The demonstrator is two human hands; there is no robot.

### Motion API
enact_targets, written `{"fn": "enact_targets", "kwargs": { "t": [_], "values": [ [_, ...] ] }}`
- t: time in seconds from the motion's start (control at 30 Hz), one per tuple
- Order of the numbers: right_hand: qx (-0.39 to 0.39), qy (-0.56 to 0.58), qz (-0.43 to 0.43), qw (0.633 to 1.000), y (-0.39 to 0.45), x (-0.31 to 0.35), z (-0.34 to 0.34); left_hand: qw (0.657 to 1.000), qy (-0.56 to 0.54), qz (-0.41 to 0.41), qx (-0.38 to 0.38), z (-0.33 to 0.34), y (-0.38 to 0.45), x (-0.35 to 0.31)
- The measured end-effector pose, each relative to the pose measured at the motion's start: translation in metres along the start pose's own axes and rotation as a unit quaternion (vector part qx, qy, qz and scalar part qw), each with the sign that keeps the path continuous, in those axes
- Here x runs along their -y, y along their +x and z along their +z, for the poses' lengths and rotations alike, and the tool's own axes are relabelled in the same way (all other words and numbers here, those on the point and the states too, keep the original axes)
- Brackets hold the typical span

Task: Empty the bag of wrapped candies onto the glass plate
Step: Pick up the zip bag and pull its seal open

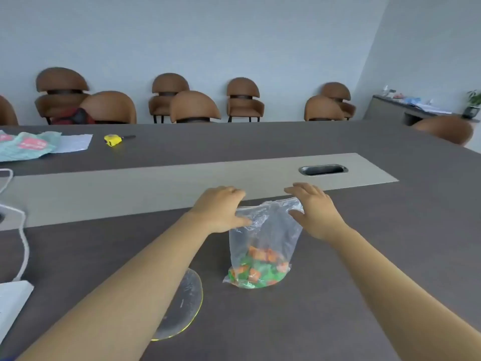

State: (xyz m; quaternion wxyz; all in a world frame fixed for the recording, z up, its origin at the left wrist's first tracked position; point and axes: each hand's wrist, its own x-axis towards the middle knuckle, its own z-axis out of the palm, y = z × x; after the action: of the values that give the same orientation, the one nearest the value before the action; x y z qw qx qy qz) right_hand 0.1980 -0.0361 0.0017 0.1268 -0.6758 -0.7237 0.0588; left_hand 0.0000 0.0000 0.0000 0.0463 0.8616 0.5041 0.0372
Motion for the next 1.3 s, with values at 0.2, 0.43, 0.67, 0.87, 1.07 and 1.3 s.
{"fn": "enact_targets", "kwargs": {
  "t": [0.2, 0.43, 0.67, 0.87, 1.07, 1.3],
  "values": [
    [0.001, -0.027, -0.053, 0.998, 0.024, -0.002, 0.013, 0.996, -0.069, -0.043, -0.039, 0.020, 0.012, -0.001],
    [0.024, 0.080, -0.060, 0.995, 0.031, 0.000, 0.010, 0.984, -0.097, -0.058, -0.136, 0.015, 0.023, 0.011],
    [0.100, 0.265, -0.015, 0.959, 0.034, 0.018, -0.005, 0.971, -0.103, -0.079, -0.199, 0.003, 0.035, 0.020],
    [0.175, 0.450, 0.059, 0.874, 0.036, 0.032, 0.002, 0.937, -0.228, -0.186, -0.188, 0.005, 0.035, 0.018],
    [0.178, 0.486, 0.072, 0.853, 0.036, 0.039, 0.017, 0.848, -0.490, -0.193, -0.059, 0.021, 0.012, 0.014],
    [0.192, 0.470, 0.039, 0.860, 0.030, 0.046, 0.026, 0.797, -0.575, -0.182, 0.006, 0.015, -0.003, 0.008]
  ]
}}
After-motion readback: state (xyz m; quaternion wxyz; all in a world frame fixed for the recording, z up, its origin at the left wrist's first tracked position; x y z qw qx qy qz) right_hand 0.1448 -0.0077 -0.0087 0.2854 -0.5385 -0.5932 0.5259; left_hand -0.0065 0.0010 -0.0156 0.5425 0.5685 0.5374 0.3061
